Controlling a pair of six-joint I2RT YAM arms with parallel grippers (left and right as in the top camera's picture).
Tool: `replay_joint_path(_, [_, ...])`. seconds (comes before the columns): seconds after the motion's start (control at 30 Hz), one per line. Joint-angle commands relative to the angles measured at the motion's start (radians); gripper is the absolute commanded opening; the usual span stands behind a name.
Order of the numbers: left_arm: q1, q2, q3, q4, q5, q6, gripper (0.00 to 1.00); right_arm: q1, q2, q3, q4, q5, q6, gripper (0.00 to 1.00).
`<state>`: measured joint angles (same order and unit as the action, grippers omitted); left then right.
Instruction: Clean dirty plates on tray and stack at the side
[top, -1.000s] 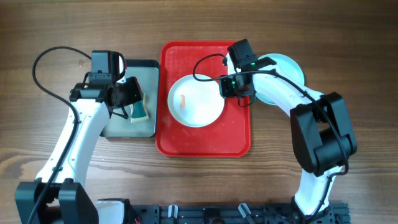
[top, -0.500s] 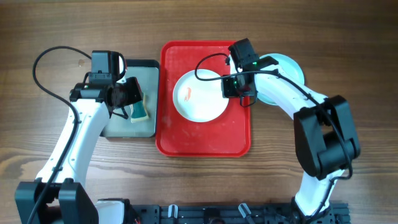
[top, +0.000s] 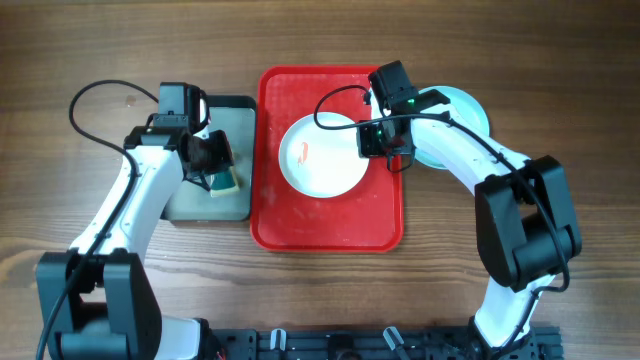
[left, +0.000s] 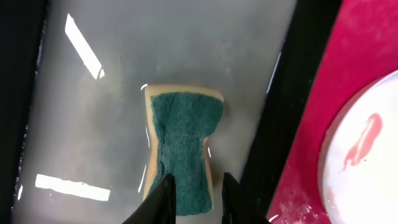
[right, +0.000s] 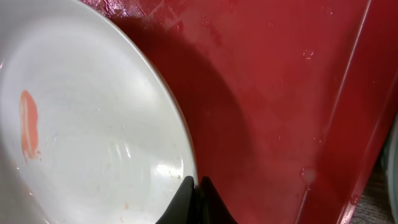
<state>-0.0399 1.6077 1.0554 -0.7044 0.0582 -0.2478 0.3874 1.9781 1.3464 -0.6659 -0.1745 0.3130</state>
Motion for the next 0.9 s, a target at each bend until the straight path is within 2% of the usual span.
replay_joint_path(0.0, [0.003, 0.022, -0.01, -0.003, 0.012, 0.009, 0.25, -0.003, -0.025, 0.018, 0.0, 0.02, 0.004, 0.04])
replay_joint_path(0.87, [0.003, 0.109, -0.01, 0.002, 0.011, 0.009, 0.26, -0.003, -0.025, 0.018, 0.013, 0.023, 0.002, 0.04])
